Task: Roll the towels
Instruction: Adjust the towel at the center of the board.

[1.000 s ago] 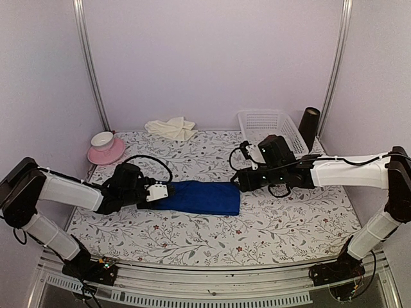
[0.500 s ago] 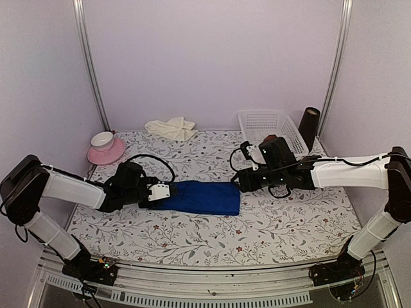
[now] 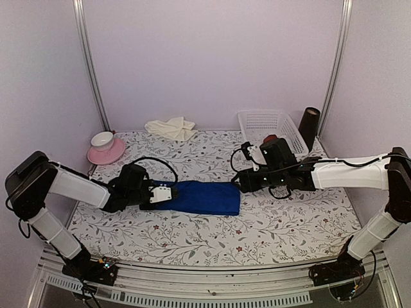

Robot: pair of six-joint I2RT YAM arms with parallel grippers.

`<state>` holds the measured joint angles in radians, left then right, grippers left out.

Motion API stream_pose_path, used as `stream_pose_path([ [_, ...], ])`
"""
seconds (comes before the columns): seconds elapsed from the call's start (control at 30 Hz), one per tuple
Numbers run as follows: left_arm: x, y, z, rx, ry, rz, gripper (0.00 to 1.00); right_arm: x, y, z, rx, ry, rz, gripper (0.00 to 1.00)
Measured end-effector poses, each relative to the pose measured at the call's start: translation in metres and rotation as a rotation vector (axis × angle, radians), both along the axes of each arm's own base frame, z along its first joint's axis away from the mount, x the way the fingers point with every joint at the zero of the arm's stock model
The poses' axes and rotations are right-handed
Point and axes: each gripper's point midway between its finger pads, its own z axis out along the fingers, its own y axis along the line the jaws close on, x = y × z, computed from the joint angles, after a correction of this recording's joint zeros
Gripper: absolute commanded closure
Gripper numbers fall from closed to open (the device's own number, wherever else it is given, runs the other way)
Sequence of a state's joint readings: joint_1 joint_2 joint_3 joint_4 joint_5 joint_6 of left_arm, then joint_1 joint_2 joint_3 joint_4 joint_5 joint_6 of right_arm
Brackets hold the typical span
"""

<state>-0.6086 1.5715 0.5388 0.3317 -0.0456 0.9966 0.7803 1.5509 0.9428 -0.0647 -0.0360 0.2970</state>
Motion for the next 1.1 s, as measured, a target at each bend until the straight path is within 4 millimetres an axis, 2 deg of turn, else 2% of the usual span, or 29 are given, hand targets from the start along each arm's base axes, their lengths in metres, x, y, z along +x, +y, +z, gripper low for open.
stream_pose_path([
  [0.13,0.004,0.0,0.004,-0.008,-0.007,0.019,1.0,0.001,0.0,0.0,0.002,-0.001,-0.003,0.35],
  [0.43,0.027,-0.002,0.022,-0.076,-0.003,0.091,1.0,0.001,0.0,0.001,0.004,-0.002,-0.002,0.35],
  [0.7,0.081,0.015,0.059,-0.228,0.076,0.268,1.0,0.001,0.0,0.0,0.002,-0.002,0.001,0.35],
  [0.77,0.09,0.019,0.054,-0.238,0.118,0.31,0.99,0.001,0.0,0.0,0.002,-0.001,0.002,0.35],
  [0.83,0.095,0.023,0.041,-0.23,0.169,0.347,0.91,0.001,0.0,0.0,0.003,0.0,0.003,0.35],
  [1.0,0.091,0.038,0.001,-0.169,0.284,0.438,0.85,-0.001,0.002,-0.001,0.008,0.007,0.014,0.35],
  [1.07,0.09,0.044,-0.008,-0.146,0.306,0.477,0.75,-0.002,0.003,-0.003,0.007,0.013,0.018,0.35],
  [1.1,0.091,0.047,-0.011,-0.137,0.309,0.499,0.66,-0.002,0.003,-0.004,0.007,0.016,0.019,0.35],
])
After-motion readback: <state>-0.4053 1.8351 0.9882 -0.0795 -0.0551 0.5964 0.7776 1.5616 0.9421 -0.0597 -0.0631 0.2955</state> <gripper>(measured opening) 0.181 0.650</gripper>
